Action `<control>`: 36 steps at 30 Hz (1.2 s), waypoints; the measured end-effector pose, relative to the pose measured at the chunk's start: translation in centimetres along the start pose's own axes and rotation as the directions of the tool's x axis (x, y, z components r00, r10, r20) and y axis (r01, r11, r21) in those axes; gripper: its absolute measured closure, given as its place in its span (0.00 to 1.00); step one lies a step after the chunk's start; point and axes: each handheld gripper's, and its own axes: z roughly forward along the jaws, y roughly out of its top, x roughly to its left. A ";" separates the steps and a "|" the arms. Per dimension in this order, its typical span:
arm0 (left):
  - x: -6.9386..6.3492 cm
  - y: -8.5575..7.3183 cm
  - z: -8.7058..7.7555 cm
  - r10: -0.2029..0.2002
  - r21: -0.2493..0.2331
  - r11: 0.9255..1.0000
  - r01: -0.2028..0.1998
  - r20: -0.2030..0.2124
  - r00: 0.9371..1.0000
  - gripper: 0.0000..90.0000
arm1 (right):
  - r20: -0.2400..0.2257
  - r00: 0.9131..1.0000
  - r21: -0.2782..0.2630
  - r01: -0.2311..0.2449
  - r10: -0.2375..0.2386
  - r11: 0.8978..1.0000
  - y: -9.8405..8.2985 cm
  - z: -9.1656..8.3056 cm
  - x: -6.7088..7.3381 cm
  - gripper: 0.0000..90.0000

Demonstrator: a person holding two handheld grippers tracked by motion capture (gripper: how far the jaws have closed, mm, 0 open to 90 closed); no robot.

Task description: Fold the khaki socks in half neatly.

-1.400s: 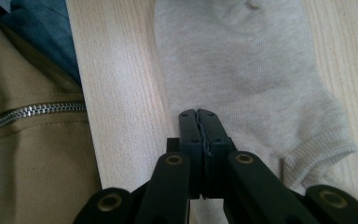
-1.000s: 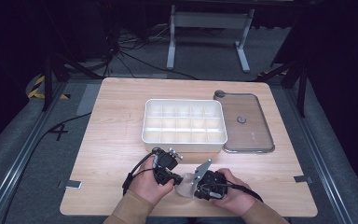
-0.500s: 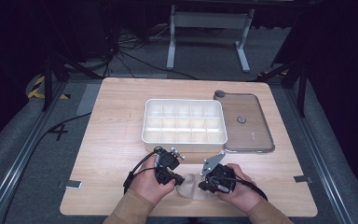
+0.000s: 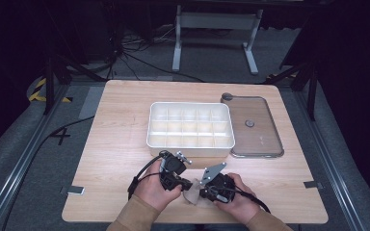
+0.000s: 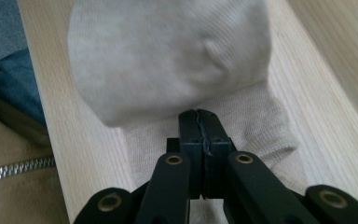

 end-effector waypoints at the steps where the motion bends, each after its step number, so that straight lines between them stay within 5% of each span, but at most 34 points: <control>1: -0.1 0.1 0.0 0.007 -0.004 1.000 -0.007 0.001 1.000 0.96 | 0.004 1.000 -0.005 0.003 -0.003 1.000 0.1 0.1 0.1 0.99; 9: -0.4 0.2 0.0 0.013 0.003 1.000 -0.013 0.007 1.000 0.96 | -0.034 0.999 -0.070 -0.031 0.029 0.997 -0.1 0.3 0.0 0.97; 12: -0.3 0.2 -0.1 0.004 0.001 1.000 -0.004 0.009 1.000 0.96 | -0.046 0.998 -0.077 -0.038 0.034 0.996 -0.3 -0.3 -0.3 0.97; 14: -0.1 0.2 -0.2 -0.003 0.006 1.000 0.003 0.008 1.000 0.96 | -0.034 0.998 -0.095 -0.049 0.046 0.994 -0.8 -2.2 -1.0 0.98; 20: 0.0 0.3 -0.4 -0.004 0.021 1.000 0.003 0.011 1.000 0.96 | 0.010 0.997 -0.035 -0.078 0.078 0.996 -3.4 -3.7 -2.0 0.99; 24: -0.1 0.5 -0.3 -0.001 0.024 1.000 0.001 0.007 1.000 0.96 | 0.006 0.996 -0.013 -0.089 0.089 0.996 -4.4 -3.1 -2.1 0.99; 36: -1.4 1.1 1.1 0.040 0.020 0.999 -0.041 0.016 0.999 0.96 | -0.057 0.992 -0.100 -0.121 0.116 0.988 -3.8 -1.5 -1.2 0.99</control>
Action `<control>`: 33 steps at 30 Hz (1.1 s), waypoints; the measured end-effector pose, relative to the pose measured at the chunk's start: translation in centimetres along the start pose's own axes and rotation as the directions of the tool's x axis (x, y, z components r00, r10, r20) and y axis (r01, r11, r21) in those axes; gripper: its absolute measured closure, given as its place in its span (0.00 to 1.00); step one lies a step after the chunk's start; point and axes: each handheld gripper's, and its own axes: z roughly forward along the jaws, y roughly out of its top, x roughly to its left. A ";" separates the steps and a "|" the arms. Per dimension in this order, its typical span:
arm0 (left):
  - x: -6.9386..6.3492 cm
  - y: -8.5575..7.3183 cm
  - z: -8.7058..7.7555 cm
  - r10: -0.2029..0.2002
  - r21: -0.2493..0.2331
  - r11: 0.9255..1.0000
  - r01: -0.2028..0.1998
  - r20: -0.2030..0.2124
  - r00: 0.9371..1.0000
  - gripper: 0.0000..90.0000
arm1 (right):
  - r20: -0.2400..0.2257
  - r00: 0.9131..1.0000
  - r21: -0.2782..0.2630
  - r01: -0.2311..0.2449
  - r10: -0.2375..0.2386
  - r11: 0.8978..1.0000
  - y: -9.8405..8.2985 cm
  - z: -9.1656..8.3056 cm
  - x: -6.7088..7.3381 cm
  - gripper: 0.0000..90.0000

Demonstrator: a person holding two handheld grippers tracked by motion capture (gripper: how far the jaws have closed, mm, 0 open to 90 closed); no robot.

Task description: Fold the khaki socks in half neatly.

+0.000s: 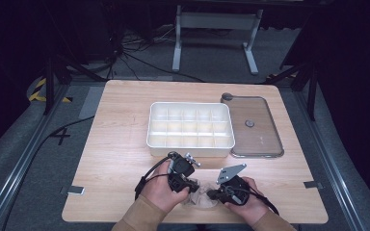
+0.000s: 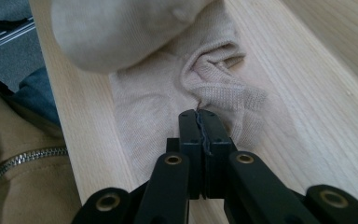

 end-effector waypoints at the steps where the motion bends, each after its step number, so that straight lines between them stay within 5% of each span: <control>1: -0.1 0.0 0.2 -0.001 0.001 1.000 0.001 -0.001 1.000 0.96 | 0.001 1.000 -0.002 -0.003 0.003 1.000 0.0 0.1 0.1 0.99; 8: -0.8 0.5 1.8 0.020 0.025 0.999 -0.020 0.005 1.000 0.96 | -0.003 1.000 -0.016 -0.014 0.014 1.000 0.0 0.3 0.3 0.99; 16: -0.4 0.5 3.4 -0.041 0.013 0.999 0.041 0.012 0.999 0.96 | -0.014 1.000 -0.021 -0.024 0.024 0.999 0.0 0.3 0.2 0.99; 28: -0.4 0.4 3.0 -0.059 -0.008 0.998 0.059 -0.025 0.998 0.95 | -0.010 1.000 -0.021 -0.020 0.019 1.000 0.0 0.1 0.3 0.97; 33: -0.4 0.4 3.2 -0.050 -0.015 0.999 0.050 -0.005 0.999 0.93 | -0.002 1.000 -0.031 -0.010 0.010 0.999 0.2 -0.4 0.2 0.96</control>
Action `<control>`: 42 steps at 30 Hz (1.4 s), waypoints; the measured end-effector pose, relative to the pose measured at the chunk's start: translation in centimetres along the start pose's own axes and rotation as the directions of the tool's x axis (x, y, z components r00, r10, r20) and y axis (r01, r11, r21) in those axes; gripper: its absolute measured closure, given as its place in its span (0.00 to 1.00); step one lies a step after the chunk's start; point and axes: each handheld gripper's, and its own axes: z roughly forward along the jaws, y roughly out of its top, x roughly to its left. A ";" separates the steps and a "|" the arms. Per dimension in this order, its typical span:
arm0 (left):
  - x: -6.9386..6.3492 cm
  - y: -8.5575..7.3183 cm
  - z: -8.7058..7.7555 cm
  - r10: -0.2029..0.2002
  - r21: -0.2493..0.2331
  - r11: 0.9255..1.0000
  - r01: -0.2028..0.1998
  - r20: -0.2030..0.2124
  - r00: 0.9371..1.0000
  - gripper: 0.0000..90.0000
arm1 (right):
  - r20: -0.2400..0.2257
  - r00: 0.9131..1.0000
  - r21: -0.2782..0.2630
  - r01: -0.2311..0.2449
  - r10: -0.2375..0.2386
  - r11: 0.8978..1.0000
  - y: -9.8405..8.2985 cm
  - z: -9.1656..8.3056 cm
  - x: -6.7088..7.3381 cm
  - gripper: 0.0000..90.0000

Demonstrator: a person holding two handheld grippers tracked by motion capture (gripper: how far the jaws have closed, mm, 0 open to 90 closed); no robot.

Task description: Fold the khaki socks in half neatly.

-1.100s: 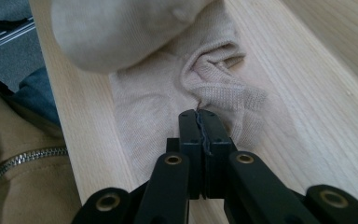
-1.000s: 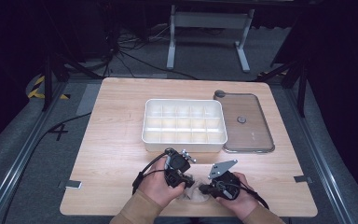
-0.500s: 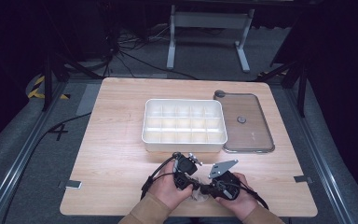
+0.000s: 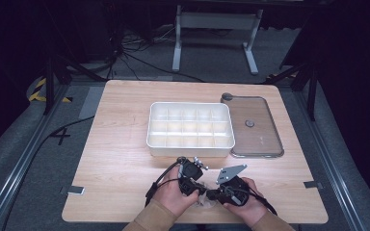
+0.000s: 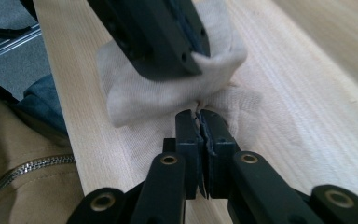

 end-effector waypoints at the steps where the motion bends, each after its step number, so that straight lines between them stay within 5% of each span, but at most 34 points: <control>1: 0.0 0.0 -0.1 -0.003 -0.011 1.000 0.003 0.011 1.000 0.90 | 0.002 1.000 -0.008 0.001 -0.001 1.000 0.0 -0.3 -0.1 0.95; 8: -0.2 -0.1 -1.7 0.009 -0.034 0.999 -0.008 0.028 1.000 0.74 | 0.044 0.999 -0.060 0.011 -0.008 0.998 0.6 -2.7 -0.2 0.96; 15: 0.4 -1.1 -4.1 -0.016 -0.073 0.997 0.015 -0.003 1.000 0.74 | 0.058 0.997 -0.103 0.066 -0.060 0.993 2.1 -3.6 0.6 0.96; 21: 1.2 -1.9 -5.2 -0.043 -0.077 0.996 0.040 -0.040 0.998 0.77 | 0.029 0.995 -0.104 0.102 -0.099 0.989 3.4 -2.6 1.7 0.96; 29: 1.5 -2.2 -5.1 -0.051 -0.050 0.998 0.049 -0.039 0.998 0.79 | 0.011 0.989 -0.038 0.148 -0.147 0.988 4.2 -0.7 2.7 0.95; 42: 0.7 -1.8 -2.3 -0.006 0.065 0.998 0.005 0.008 1.000 0.90 | 0.022 0.994 -0.002 0.111 -0.111 0.994 2.3 -0.9 1.9 0.95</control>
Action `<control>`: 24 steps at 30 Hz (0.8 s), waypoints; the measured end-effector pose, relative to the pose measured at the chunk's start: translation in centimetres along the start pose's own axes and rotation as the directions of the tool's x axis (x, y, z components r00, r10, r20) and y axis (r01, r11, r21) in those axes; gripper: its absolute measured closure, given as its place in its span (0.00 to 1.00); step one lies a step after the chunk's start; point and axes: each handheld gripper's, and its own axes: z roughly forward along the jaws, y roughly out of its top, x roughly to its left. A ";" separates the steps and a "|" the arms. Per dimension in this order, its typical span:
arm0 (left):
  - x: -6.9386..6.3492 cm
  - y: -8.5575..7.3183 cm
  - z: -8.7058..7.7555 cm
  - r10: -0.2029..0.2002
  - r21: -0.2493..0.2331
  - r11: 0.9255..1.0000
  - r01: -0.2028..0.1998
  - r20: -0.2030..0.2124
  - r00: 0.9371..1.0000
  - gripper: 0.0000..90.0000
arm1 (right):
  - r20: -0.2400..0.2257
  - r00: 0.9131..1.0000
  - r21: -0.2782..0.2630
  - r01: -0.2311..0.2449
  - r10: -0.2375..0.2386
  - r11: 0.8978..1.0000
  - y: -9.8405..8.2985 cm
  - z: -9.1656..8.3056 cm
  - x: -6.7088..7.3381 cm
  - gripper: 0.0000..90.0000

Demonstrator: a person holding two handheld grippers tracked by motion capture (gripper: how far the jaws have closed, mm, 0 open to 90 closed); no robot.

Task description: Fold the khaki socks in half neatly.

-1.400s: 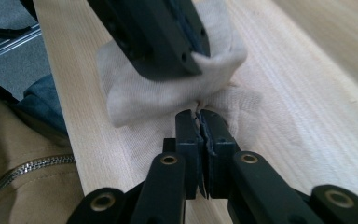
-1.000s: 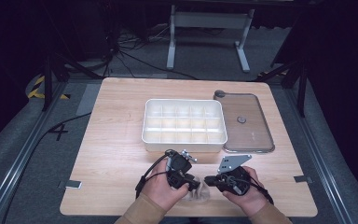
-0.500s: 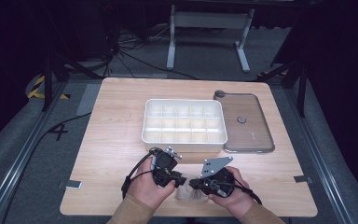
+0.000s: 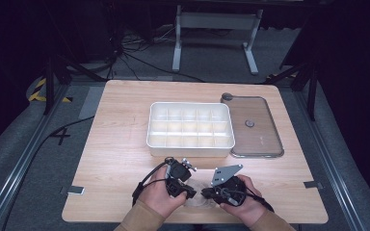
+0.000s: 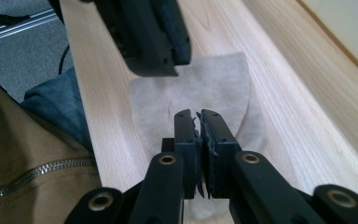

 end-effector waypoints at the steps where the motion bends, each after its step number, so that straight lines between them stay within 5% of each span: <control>1: 0.0 0.0 0.2 0.008 0.006 1.000 -0.008 -0.001 1.000 0.90 | -0.002 1.000 0.004 -0.005 0.005 1.000 -0.1 0.0 -0.1 0.95; 13: 0.0 0.1 1.5 0.013 0.081 0.997 -0.014 0.004 1.000 0.90 | 0.002 0.999 0.039 -0.033 0.033 0.999 -1.1 0.5 -0.7 0.94; 24: 0.2 0.0 1.7 0.004 0.075 0.997 -0.005 0.021 1.000 0.88 | 0.012 0.999 0.064 -0.035 0.035 0.997 -1.6 1.4 -1.0 0.97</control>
